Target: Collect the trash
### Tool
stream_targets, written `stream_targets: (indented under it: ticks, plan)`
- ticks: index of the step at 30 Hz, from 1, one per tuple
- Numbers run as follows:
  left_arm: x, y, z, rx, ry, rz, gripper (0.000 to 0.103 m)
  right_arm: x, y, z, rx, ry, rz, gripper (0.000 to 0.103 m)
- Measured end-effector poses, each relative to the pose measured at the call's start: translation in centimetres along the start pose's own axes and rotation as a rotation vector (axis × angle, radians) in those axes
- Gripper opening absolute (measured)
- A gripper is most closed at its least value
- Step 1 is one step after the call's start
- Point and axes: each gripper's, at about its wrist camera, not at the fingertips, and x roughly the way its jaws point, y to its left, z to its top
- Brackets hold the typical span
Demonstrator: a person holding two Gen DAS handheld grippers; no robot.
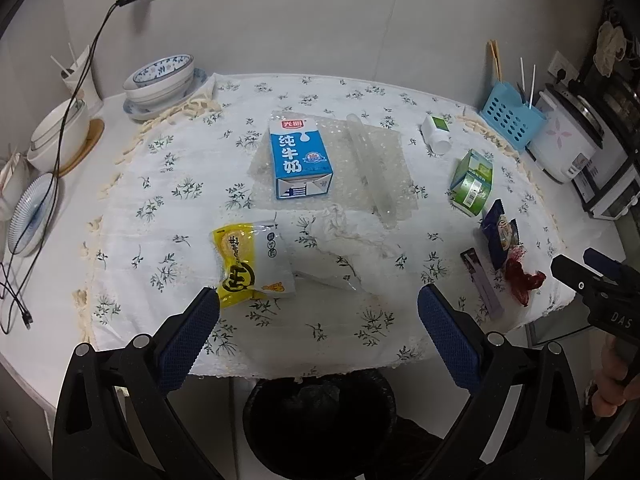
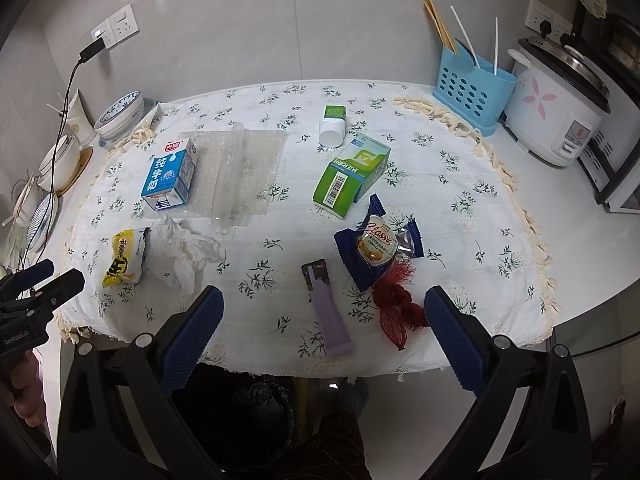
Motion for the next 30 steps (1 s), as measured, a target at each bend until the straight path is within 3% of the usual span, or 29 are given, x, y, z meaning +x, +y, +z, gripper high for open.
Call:
stream_targets:
  ticks: [30]
  plan:
    - [-0.16,0.11,-0.19,-0.012,0.019,-0.013,0.097,-0.24,-0.03,-0.52,-0.005,0.002,0.010,0.096]
